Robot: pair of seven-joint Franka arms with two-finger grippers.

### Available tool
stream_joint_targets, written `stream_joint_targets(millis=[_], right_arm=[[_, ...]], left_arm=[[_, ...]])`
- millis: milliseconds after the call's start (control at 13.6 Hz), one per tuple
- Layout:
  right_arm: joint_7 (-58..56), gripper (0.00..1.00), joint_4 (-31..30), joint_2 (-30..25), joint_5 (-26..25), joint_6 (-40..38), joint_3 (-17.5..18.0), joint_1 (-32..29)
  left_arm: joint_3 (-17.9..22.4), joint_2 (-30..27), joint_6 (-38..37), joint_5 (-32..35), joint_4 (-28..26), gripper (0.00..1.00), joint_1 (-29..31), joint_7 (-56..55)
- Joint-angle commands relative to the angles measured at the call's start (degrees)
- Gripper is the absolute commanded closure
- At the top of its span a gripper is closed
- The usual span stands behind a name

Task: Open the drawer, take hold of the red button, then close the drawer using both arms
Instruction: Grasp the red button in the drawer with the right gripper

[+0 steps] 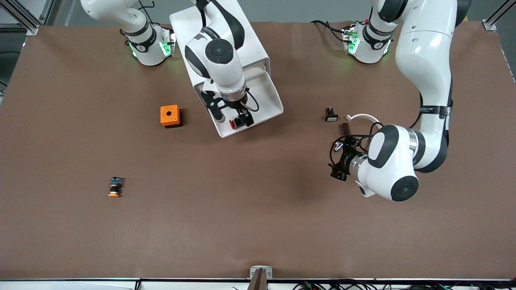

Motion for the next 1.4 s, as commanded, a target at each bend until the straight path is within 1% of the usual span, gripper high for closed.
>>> stream_joint_targets(millis=[0,74,147,369,516,590,664,811,885,959,1032,1106,1180,1253,1327], right_arm=[[1.5,0.06,-0.6,0.5,-0.1,1.6,-0.5,1.2],[1.5,0.13,-0.6,0.6,-0.1,1.8,-0.5,1.2],[1.4,0.23,-0.6,0.5,-0.2,1.8,-0.5,1.2],[0.2,0.70,-0.1,0.5,-0.2,1.6,-0.4,1.1],[-1.7,0.97,0.2,0.4,-0.2,1.1,-0.4,1.0],[-2.4,0.99,0.2,0.3,-0.2,0.8,-0.4,0.6],[-3.0,1.00,0.7,0.1,-0.1,0.2,-0.5,0.4],[-5.2,1.00,3.7,-0.1,0.2,-3.9,-0.3,-1.6],[-6.6,1.00,5.5,-0.2,0.2,-5.7,-0.2,-2.9],[-9.4,1.00,7.0,-0.4,0.9,-7.7,0.0,-4.6],[-14.1,1.00,8.6,-0.5,2.9,-9.8,0.0,-6.0],[-18.8,1.00,10.0,-0.6,4.6,-12.3,0.0,-8.0],[-22.8,1.00,11.4,-0.6,5.1,-14.5,0.0,-10.5],[-27.6,1.00,12.8,-0.6,5.1,-16.7,0.0,-12.9],[-32.4,1.00,13.2,-0.5,5.1,-17.2,0.0,-15.3]], left_arm=[[1.0,-1.9,0.5,1.3,-0.4,0.01,-0.1,8.1],[1.7,-2.6,0.5,1.3,-0.5,0.01,-0.1,10.1],[2.0,-3.3,0.5,1.3,-0.4,0.01,-0.1,13.3],[2.8,-5.8,1.7,1.3,-0.7,0.01,-0.1,24.3],[2.5,-6.3,2.3,3.9,-0.9,0.01,-0.1,25.3],[2.2,-6.7,3.3,5.2,-0.9,0.01,0.0,26.6],[2.2,-7.0,3.9,6.1,-1.0,0.01,-0.6,29.0],[1.8,-7.7,5.3,9.8,-1.0,0.01,-1.4,33.7],[0.9,-8.6,6.6,11.3,-1.3,0.01,-1.2,38.0],[0.5,-9.1,6.8,11.7,-1.8,0.01,-0.8,44.9],[0.5,-9.2,6.9,11.7,-1.8,0.01,-0.8,50.3],[0.5,-9.1,6.9,11.7,-1.9,0.01,-1.1,52.4],[0.4,-9.1,7.8,11.7,-2.6,0.01,-1.4,53.2],[-0.2,-9.1,9.9,11.7,-3.7,0.01,-1.5,53.4],[-1.1,-8.8,12.7,11.7,-5.3,0.01,-1.6,53.5]])
